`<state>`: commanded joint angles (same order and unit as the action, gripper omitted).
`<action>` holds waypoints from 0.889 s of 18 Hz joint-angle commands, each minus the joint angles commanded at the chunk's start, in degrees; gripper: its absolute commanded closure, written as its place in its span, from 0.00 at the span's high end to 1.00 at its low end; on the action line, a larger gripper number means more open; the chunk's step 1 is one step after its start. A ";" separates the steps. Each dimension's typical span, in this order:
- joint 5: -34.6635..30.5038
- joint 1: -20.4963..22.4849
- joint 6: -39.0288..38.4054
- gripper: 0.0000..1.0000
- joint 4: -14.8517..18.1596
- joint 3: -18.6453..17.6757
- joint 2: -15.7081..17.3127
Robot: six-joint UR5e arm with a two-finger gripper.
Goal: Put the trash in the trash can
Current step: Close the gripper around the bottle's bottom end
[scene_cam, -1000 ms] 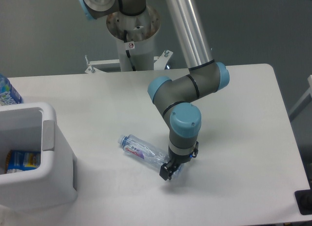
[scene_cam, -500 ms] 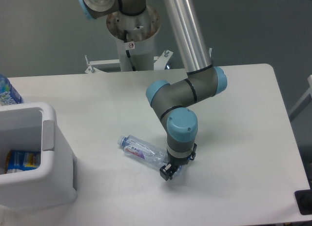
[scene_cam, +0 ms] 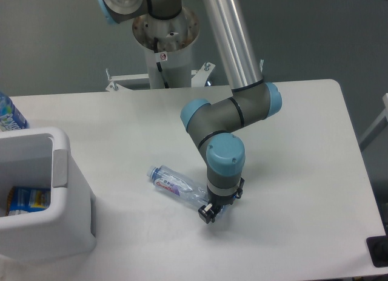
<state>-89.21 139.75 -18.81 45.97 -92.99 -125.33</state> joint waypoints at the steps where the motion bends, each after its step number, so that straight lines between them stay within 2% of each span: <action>1: 0.09 0.00 0.00 0.68 0.09 0.00 0.00; 10: 0.09 0.00 0.09 0.63 0.09 0.09 0.53; 16: -0.26 0.00 0.09 0.63 0.17 1.22 2.72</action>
<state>-89.47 139.75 -18.72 46.14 -91.76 -122.61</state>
